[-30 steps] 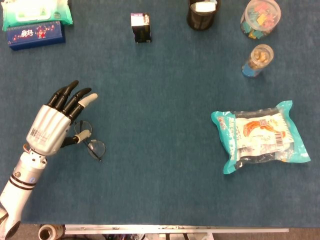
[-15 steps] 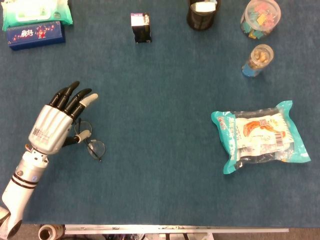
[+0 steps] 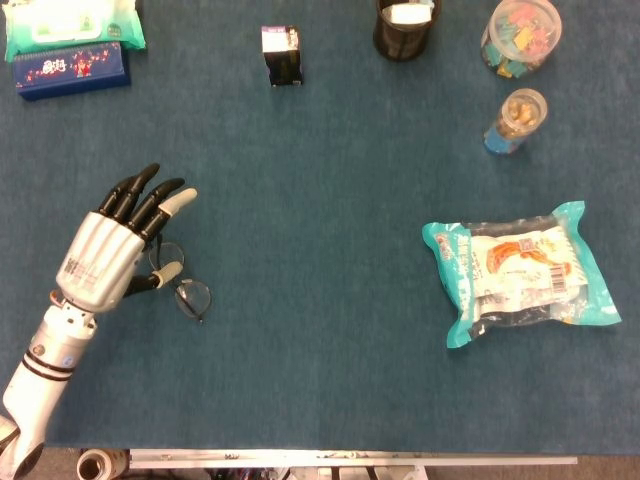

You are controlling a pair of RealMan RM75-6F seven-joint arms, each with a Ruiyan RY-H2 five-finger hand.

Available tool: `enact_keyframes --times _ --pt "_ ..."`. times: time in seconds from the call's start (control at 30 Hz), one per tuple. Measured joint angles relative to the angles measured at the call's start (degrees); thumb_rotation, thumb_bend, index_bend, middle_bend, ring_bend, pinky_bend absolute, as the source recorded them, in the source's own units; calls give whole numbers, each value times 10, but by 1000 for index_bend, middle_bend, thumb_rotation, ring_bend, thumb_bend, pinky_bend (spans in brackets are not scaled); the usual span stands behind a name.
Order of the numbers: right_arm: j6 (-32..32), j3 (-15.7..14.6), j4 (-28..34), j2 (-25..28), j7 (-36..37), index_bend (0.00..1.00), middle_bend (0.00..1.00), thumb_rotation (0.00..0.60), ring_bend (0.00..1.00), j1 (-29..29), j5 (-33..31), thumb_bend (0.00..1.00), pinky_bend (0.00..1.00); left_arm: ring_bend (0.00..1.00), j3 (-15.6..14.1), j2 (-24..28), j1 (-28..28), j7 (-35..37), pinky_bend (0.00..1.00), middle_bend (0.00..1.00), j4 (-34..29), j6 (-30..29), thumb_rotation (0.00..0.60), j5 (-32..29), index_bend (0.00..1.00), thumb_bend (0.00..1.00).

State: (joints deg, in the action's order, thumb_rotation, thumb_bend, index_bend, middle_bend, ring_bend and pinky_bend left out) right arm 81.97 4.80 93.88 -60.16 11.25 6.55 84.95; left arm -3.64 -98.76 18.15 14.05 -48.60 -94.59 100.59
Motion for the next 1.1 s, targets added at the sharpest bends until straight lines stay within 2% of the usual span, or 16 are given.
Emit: enact_keyframes --times 0.27,0.5,0.77,1.1 --pt "4 -2 4 2 4 525 425 600 288 -1 7 214 287 63 9 69 -6 -18 179 157 -102 -39 600 6 88 0" --pt "23 -9 27 14 17 526 425 600 288 -6 38 213 287 63 41 140 -6 -23 179 118 -167 -37 600 -24 64 0" --pt "70 -12 56 29 16 526 428 600 288 -22 68 214 287 62 60 165 8 -3 179 85 -176 7 600 -51 30 0" --pt "81 -8 58 35 20 526 429 600 288 -27 66 214 286 23 79 143 46 5 179 25 -139 68 600 -68 0 0"
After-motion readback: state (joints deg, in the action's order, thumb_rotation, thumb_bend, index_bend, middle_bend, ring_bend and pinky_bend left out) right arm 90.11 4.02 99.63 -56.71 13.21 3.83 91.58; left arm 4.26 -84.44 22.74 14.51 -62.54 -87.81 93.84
